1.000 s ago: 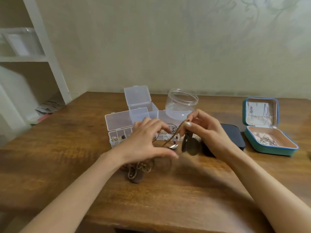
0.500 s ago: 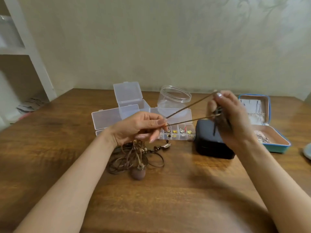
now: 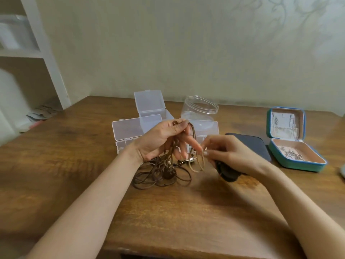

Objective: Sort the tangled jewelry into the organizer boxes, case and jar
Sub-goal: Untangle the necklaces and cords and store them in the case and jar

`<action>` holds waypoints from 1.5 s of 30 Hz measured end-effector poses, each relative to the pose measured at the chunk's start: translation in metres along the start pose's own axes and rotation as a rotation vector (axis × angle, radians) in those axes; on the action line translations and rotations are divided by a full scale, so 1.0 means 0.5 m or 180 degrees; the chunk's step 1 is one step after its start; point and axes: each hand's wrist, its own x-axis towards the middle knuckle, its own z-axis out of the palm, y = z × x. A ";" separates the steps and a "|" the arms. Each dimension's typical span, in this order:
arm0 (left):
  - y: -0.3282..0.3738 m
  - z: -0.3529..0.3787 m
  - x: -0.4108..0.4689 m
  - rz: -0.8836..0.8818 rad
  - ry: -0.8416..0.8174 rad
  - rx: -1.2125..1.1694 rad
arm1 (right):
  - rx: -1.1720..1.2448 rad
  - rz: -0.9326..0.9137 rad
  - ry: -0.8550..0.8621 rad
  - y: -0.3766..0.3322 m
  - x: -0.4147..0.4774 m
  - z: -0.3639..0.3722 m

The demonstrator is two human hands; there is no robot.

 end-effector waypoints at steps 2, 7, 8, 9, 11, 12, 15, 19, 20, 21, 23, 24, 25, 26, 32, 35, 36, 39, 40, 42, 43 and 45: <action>-0.002 -0.003 0.003 0.0059 -0.0016 -0.0195 | -0.0316 -0.0056 -0.0019 -0.004 -0.002 0.014; -0.006 -0.003 0.006 -0.0029 -0.0038 -0.0185 | -0.0829 -0.0110 -0.0243 -0.015 -0.003 0.027; -0.006 0.000 0.005 -0.0026 -0.0065 -0.0105 | -0.0560 -0.0145 0.0035 -0.015 -0.002 0.022; -0.005 0.002 0.004 -0.0042 -0.0078 -0.0004 | -0.0205 -0.0210 0.0412 -0.017 -0.002 0.014; -0.004 0.008 0.003 -0.0139 -0.0099 0.0216 | 0.0666 -0.0348 0.0857 -0.022 -0.004 -0.003; -0.004 0.013 0.003 -0.0203 -0.0137 0.0317 | 0.0976 -0.0361 0.0805 -0.023 -0.005 -0.004; -0.006 0.024 0.001 -0.0390 -0.0317 0.0620 | 0.0918 -0.0149 0.0307 -0.021 -0.003 0.014; -0.006 0.023 0.002 -0.0488 -0.0277 0.0859 | 0.0555 -0.0163 0.0701 -0.016 0.004 0.013; -0.006 0.021 0.002 -0.0501 -0.0253 0.0862 | 0.0487 -0.0182 0.0865 -0.014 0.004 0.007; -0.005 0.021 0.002 -0.0508 -0.0253 0.0881 | 0.0447 -0.0213 0.0991 -0.013 0.002 0.002; -0.004 0.021 0.001 -0.0504 -0.0299 0.0965 | 0.0513 -0.0305 0.1140 -0.009 0.001 -0.005; -0.004 0.020 0.001 -0.0492 -0.0323 0.1028 | 0.0623 -0.0346 0.1213 -0.008 0.001 -0.008; -0.005 0.019 0.001 -0.0471 -0.0331 0.1080 | 0.0771 -0.0374 0.1305 -0.007 0.001 -0.011; -0.006 0.017 0.002 -0.0446 -0.0305 0.1091 | 0.0950 -0.0395 0.1422 -0.006 0.002 -0.016; -0.011 0.012 0.010 -0.0242 0.0363 0.0570 | 0.2400 -0.0431 0.1788 -0.001 -0.001 -0.047; -0.007 0.011 0.011 -0.0082 0.0561 0.0418 | 0.3028 -0.0476 0.1674 -0.005 -0.005 -0.049; -0.006 0.010 0.012 -0.0030 0.0632 0.0366 | 0.3249 -0.0502 0.1666 -0.007 -0.007 -0.049; -0.004 0.009 0.013 0.0104 0.0895 0.0232 | 0.3573 -0.0497 0.1789 -0.009 -0.010 -0.054; -0.003 0.008 0.014 0.0144 0.0959 0.0219 | 0.3404 -0.0424 0.1836 -0.008 -0.010 -0.055; -0.003 0.009 0.014 0.0188 0.0994 0.0281 | 0.2638 -0.0248 0.1849 -0.006 -0.006 -0.050; -0.002 0.013 0.014 0.0195 0.0972 0.0331 | 0.2153 -0.0179 0.1795 -0.005 -0.002 -0.044; -0.003 0.020 0.013 0.0198 0.0879 0.0412 | 0.1372 -0.0136 0.1683 -0.003 0.002 -0.024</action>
